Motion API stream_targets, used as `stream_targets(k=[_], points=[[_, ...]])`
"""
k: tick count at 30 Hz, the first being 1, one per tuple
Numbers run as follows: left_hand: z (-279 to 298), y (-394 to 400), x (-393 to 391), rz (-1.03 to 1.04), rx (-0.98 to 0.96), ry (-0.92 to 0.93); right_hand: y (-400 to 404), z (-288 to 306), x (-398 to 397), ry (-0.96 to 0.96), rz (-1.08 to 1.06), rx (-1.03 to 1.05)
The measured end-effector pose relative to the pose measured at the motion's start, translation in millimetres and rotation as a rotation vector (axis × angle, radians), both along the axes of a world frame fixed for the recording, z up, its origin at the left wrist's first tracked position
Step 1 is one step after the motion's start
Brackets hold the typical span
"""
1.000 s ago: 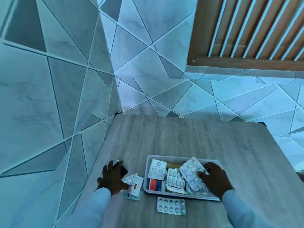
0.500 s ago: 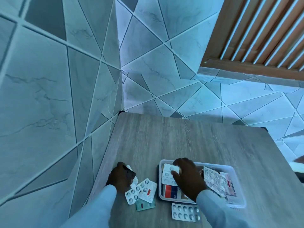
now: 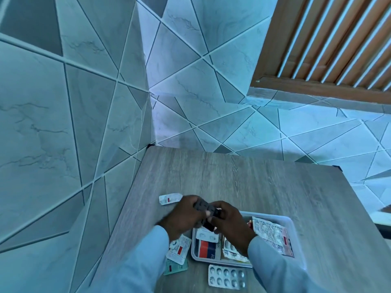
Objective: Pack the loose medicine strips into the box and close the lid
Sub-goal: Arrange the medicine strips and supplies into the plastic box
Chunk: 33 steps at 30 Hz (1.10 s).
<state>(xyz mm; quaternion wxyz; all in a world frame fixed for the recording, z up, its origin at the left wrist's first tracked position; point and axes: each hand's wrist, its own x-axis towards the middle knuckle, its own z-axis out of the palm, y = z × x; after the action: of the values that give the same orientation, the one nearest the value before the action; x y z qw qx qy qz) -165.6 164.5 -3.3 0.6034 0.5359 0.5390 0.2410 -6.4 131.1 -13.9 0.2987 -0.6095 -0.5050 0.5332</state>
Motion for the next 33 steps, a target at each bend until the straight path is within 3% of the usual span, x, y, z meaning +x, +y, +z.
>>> stream_targets(k=[2,6,9,13,15,19,24,29,33], points=[[-10.1,-8.0,12.7,0.026,0.057,0.078,1.9,-3.2,9.6,-0.168,-0.026,0.038],[-24.1,-14.2,0.1,0.155,0.274,0.401,1.1,-8.9,29.4,-0.521,0.112,0.023],[-43.5,-23.9,-29.6,0.166,0.149,0.606,-0.9,-14.4,33.7,-0.769,0.183,0.073],[-81.0,-54.3,-50.1,-0.106,-0.031,0.965,-0.2,-9.6,24.5,-0.783,0.171,0.209],[-95.8,-63.0,-52.2,-0.057,-0.022,0.932,0.7,-7.8,14.5,-0.742,0.207,0.248],[-99.9,-57.8,-60.2,0.08,-0.09,0.669,0.9,-10.9,-12.9,-0.69,0.313,0.297],[-97.8,-44.6,-78.5,-0.035,-0.09,0.722,2.2,-12.7,-39.7,-0.662,0.42,0.275],[-65.4,-26.3,-98.0,-0.033,-0.046,0.583,3.8,-10.3,-57.0,-0.551,0.522,0.203],[-26.6,-15.1,-81.1,-0.125,0.006,0.396,9.7,-5.5,-66.5,-0.396,0.352,0.19]])
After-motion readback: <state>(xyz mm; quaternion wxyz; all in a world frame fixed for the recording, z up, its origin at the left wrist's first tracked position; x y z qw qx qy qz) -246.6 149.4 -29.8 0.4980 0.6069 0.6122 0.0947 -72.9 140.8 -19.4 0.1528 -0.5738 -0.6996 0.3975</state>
